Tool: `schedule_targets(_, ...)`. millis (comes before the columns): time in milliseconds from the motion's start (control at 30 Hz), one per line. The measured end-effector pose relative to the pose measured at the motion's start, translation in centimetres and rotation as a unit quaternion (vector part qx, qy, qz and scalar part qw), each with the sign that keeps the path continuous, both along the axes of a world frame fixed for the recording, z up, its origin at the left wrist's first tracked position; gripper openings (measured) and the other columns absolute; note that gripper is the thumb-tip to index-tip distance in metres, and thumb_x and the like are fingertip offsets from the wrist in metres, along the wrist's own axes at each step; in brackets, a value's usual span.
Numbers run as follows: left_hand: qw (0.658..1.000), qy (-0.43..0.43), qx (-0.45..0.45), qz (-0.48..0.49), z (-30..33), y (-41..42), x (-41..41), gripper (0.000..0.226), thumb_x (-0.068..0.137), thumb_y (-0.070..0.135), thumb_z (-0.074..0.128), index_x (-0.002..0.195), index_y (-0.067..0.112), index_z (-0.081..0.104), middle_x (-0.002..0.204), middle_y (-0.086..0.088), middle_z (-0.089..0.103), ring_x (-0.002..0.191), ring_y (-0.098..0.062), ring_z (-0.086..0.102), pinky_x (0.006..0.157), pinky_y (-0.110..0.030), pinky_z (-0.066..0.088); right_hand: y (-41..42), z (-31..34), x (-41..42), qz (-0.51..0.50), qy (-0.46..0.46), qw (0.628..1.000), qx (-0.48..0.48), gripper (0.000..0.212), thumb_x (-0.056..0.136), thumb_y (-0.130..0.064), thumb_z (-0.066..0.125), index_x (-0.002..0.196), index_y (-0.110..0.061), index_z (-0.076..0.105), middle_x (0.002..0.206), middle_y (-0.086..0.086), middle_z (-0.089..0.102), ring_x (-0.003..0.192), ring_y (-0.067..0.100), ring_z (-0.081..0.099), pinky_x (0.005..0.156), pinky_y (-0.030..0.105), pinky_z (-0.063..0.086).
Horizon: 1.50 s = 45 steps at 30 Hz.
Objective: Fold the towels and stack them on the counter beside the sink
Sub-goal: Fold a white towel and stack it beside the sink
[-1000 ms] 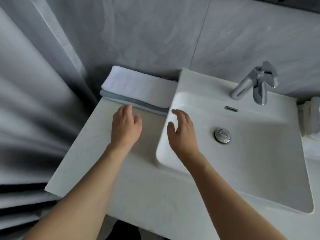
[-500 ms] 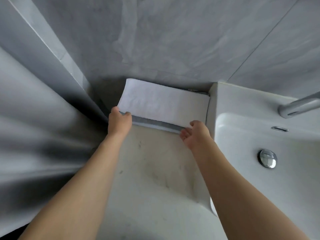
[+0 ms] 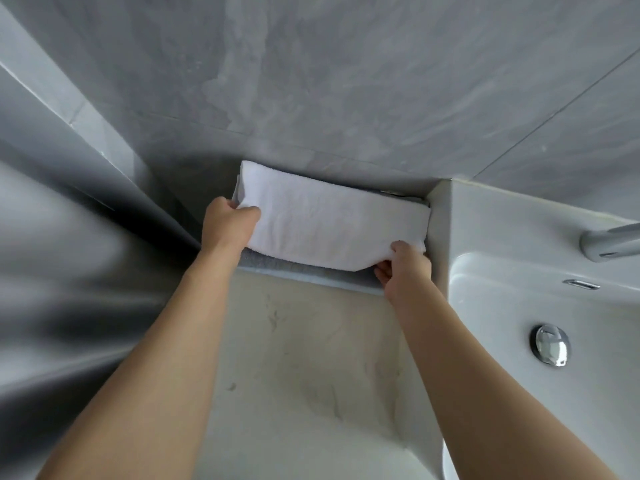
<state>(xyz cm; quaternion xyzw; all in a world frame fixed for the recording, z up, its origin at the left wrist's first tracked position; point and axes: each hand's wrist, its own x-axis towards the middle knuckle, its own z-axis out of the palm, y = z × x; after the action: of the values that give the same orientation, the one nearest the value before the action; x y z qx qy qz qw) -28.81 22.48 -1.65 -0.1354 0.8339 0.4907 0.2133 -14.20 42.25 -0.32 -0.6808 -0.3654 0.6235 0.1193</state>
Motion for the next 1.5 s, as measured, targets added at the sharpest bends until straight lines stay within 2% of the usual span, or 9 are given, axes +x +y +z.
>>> schedule_targets(167, 0.986, 0.093, -0.069, -0.122, 1.9, 1.2, -0.1, 0.025, 0.076, 0.022, 0.059, 0.094, 0.019, 0.042, 0.082, 0.006, 0.051, 0.067, -0.015, 0.050, 0.054, -0.031, 0.036, 1.7, -0.4, -0.4, 0.187, -0.113, 0.964, 0.150, 0.017, 0.080, -0.012, 0.049, 0.092, -0.010, 0.061, 0.079, 0.001, 0.058, 0.069, 0.021, 0.055, 0.068, 0.029, 0.046)
schedule_targets(300, 0.967, 0.168, -0.129, -0.139, 2.5, 1.7, 0.6, 0.024, 0.091, 0.024, 0.056, 0.111, 0.015, 0.046, 0.095, 0.001, 0.059, 0.083, -0.025, 0.056, 0.061, -0.035, 0.039, 1.4, -0.1, 0.2, 0.294, -0.153, 0.915, 0.230, 0.026, 0.083, -0.014, 0.046, 0.104, -0.008, 0.061, 0.102, 0.009, 0.066, 0.097, 0.033, 0.061, 0.082, 0.037, 0.051)
schedule_targets(467, 0.955, 0.251, -0.047, -0.154, 4.9, 1.9, 3.9, 0.025, 0.091, 0.018, 0.055, 0.112, 0.030, 0.052, 0.105, 0.012, 0.059, 0.087, -0.011, 0.052, 0.072, -0.030, 0.039, -1.3, 2.8, 2.6, 0.402, -0.063, 0.825, 0.393, 0.011, 0.087, -0.015, 0.042, 0.078, -0.020, 0.044, 0.067, -0.006, 0.053, 0.058, 0.015, 0.045, 0.047, 0.027, 0.033)
schedule_targets(567, 0.954, 0.267, -0.004, -0.137, 7.8, 1.4, 7.7, 0.019, 0.082, 0.019, 0.057, 0.095, 0.033, 0.054, 0.091, 0.016, 0.062, 0.083, -0.012, 0.057, 0.068, -0.031, 0.043, -2.6, 5.5, 5.1, 0.433, 0.006, 0.800, 0.416, 0.014, 0.088, -0.013, 0.043, 0.086, -0.025, 0.051, 0.067, -0.006, 0.054, 0.058, 0.014, 0.046, 0.048, 0.027, 0.036)
schedule_targets(667, 0.964, 0.236, 0.020, -0.119, 11.1, 1.3, 11.4, 0.010, 0.071, 0.027, 0.055, 0.079, 0.032, 0.053, 0.075, 0.019, 0.061, 0.075, -0.013, 0.058, 0.067, -0.034, 0.046, -2.4, 8.3, 8.1, 0.418, 0.051, 0.804, 0.420, 0.018, 0.087, -0.011, 0.044, 0.086, -0.026, 0.054, 0.065, -0.010, 0.054, 0.060, 0.007, 0.047, 0.044, 0.018, 0.033)
schedule_targets(867, 0.961, 0.210, 0.037, -0.174, 17.2, 3.7, 18.6, 0.009, 0.062, 0.030, 0.054, 0.068, 0.023, 0.051, 0.048, 0.021, 0.048, 0.045, 0.000, 0.042, 0.046, -0.020, 0.031, 0.5, 11.9, 16.2, 0.394, 0.074, 0.791, 0.462, 0.011, 0.076, -0.011, 0.048, 0.079, -0.018, 0.056, 0.069, -0.001, 0.058, 0.060, 0.016, 0.046, 0.047, 0.029, 0.035)
schedule_targets(967, 0.958, 0.213, 0.070, -0.180, 18.8, 5.9, 23.3, 0.010, 0.060, 0.029, 0.055, 0.068, 0.023, 0.051, 0.048, 0.020, 0.046, 0.045, 0.000, 0.040, 0.043, -0.018, 0.030, 2.2, 12.4, 21.1, 0.337, 0.090, 0.820, 0.453, 0.015, 0.072, -0.013, 0.049, 0.073, -0.027, 0.055, 0.062, -0.017, 0.055, 0.053, 0.004, 0.044, 0.044, 0.015, 0.031)
schedule_targets(1267, 0.951, 0.157, 0.118, -0.237, 18.1, 16.7, 38.9, 0.011, 0.061, 0.026, 0.055, 0.065, 0.023, 0.045, 0.049, 0.018, 0.041, 0.046, -0.004, 0.035, 0.052, -0.030, 0.025, 11.2, 10.9, 37.3, 0.235, 0.090, 0.871, 0.421, 0.015, 0.067, -0.015, 0.047, 0.071, -0.019, 0.060, 0.054, -0.014, 0.046, 0.052, 0.007, 0.037, 0.048, 0.025, 0.032)
schedule_targets(1500, 0.923, 0.184, 0.150, -0.302, 17.7, 24.1, 45.6, 0.014, 0.069, 0.025, 0.053, 0.079, 0.016, 0.048, 0.062, 0.020, 0.046, 0.054, -0.003, 0.039, 0.044, -0.014, 0.030, 16.7, 11.7, 43.1, 0.187, 0.068, 0.893, 0.403, 0.021, 0.074, -0.007, 0.047, 0.071, -0.026, 0.056, 0.055, -0.017, 0.047, 0.050, 0.004, 0.039, 0.047, 0.017, 0.033)
